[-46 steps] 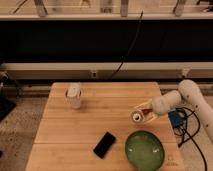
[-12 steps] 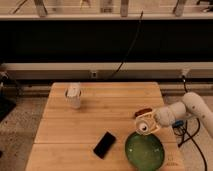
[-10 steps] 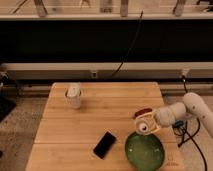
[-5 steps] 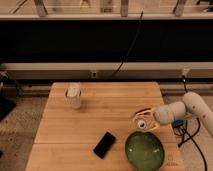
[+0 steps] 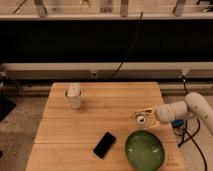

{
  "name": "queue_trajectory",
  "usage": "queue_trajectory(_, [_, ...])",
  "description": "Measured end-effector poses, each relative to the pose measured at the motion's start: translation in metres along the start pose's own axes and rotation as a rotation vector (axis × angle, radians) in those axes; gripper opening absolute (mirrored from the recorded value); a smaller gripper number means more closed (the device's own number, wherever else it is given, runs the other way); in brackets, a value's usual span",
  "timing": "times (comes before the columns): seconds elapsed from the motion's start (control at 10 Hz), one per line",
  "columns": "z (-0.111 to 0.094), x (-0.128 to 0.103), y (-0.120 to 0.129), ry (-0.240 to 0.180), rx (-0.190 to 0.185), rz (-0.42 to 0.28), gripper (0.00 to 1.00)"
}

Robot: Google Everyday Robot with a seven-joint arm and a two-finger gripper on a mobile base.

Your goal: Stand the bottle upright

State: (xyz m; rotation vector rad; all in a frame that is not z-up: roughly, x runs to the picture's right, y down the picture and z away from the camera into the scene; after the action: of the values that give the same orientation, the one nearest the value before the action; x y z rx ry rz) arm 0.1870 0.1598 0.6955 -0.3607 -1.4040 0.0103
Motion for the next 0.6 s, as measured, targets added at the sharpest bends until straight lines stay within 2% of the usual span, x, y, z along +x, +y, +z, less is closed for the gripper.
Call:
queue_trajectory(0.3, [-0.006,0.009,0.002,0.019,-0.001,0.072,0.05])
queue_trajectory(0.6, [-0.011,0.017,0.003,0.015,-0.005,0.131,0.05])
